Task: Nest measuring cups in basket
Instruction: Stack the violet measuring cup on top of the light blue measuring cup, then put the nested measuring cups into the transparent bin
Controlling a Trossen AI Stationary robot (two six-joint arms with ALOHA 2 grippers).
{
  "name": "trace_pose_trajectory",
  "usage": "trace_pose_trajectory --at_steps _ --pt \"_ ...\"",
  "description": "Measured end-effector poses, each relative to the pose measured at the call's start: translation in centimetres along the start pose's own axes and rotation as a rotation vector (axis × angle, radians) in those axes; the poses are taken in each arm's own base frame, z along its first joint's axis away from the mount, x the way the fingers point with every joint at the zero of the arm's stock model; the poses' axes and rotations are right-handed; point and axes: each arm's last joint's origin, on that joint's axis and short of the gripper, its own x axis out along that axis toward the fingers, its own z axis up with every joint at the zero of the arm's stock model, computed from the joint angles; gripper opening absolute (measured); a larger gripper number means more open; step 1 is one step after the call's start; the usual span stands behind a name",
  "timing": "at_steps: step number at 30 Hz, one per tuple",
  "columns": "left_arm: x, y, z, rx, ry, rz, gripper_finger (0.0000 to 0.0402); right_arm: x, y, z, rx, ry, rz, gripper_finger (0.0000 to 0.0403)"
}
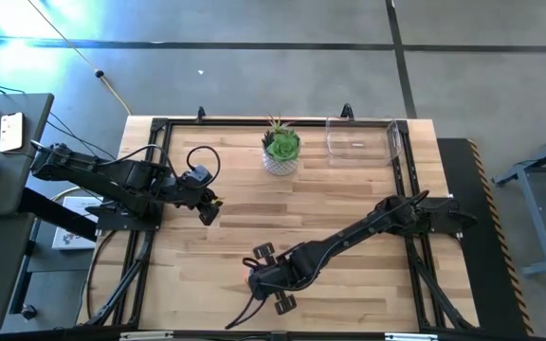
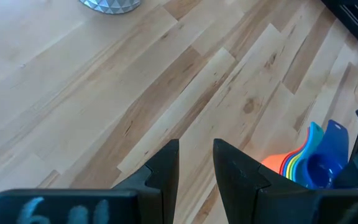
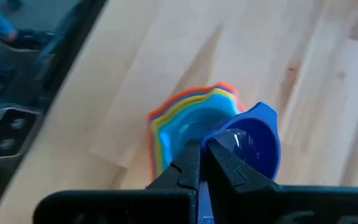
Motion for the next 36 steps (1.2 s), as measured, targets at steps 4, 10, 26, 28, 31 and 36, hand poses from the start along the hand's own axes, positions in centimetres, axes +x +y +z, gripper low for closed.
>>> trace_pose_trajectory --at_steps 4,10,26,28,31,36 --pt "0.0 0.0 0.0 0.000 0.000 0.000 0.0090 0.0 0.2 0.1 -0.036 -0.014 0.055 0.0001" --pt "0.0 0.0 0.0 -0.003 0.000 0.000 0.0090 0.0 0.2 0.2 -0.060 -0.027 0.048 0.0023" --pt "0.0 -0.1 -0.1 0.003 0.031 -0.026 0.0090 0.0 0.2 0.3 0.018 -0.036 0.058 0.0064" --pt "0.0 -0.1 -0.2 0.031 0.059 -0.050 0.0090 0.0 0.2 0.4 0.071 -0.038 0.052 0.0064" --pt "-0.2 -0.5 -0.6 0.099 0.080 -0.077 0.0090 0.0 0.2 0.4 0.159 -0.037 0.041 0.0064" --pt "-0.7 -1.6 -1.9 0.191 0.087 -0.126 0.0090 0.0 0.2 0.4 0.287 -0.036 0.034 0.0064"
